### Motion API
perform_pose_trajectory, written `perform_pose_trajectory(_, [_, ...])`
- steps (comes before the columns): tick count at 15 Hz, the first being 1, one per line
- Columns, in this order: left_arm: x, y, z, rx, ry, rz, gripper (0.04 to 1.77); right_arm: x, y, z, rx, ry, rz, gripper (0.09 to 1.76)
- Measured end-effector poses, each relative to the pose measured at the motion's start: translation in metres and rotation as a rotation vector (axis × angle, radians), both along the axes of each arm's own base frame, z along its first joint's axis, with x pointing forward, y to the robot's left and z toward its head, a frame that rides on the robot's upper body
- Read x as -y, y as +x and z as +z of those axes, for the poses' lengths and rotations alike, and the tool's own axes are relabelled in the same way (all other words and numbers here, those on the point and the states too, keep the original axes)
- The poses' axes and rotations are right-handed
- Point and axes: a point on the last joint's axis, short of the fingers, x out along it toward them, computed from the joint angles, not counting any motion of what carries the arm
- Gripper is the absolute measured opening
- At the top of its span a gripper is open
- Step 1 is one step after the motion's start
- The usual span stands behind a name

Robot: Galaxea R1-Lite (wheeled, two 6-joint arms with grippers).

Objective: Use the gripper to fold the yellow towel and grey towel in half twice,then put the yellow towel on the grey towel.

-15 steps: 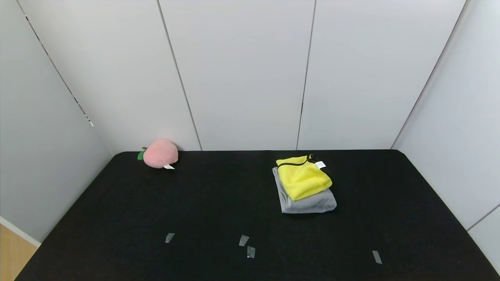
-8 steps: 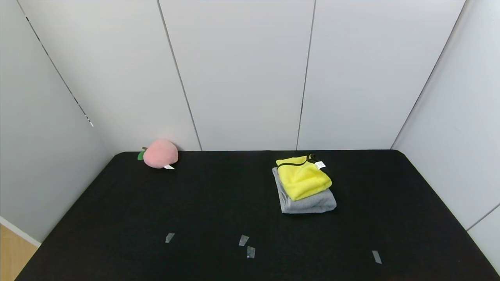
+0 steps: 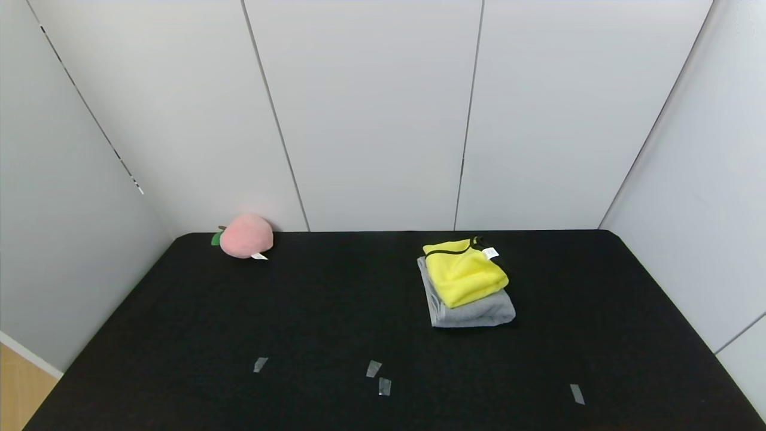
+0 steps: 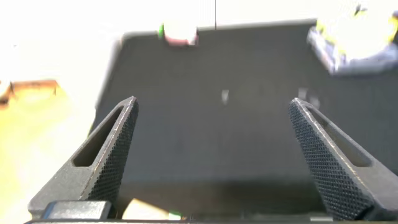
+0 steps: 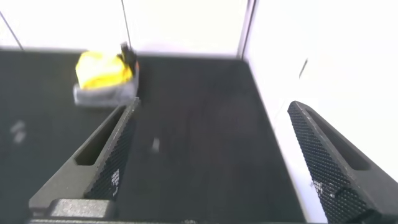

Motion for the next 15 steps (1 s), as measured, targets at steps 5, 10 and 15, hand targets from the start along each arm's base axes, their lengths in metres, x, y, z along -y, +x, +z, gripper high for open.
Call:
perform_pose_trajectory(5, [0.000, 0.040, -0.026, 0.228, -0.020, 0.000, 1.72, 0.000, 0.020, -0.020, 0.147, -0.063, -0.016, 1.70])
perform_pose_trajectory(10, [0.001, 0.079, -0.089, 0.122, -0.012, -0.050, 1.72, -0.001, 0.038, -0.059, 0.046, -0.052, 0.034, 1.70])
perform_pose_trajectory(15, [0.001, 0.085, -0.109, 0.039, -0.025, -0.041, 1.72, -0.001, 0.040, -0.067, -0.014, -0.011, 0.047, 1.71])
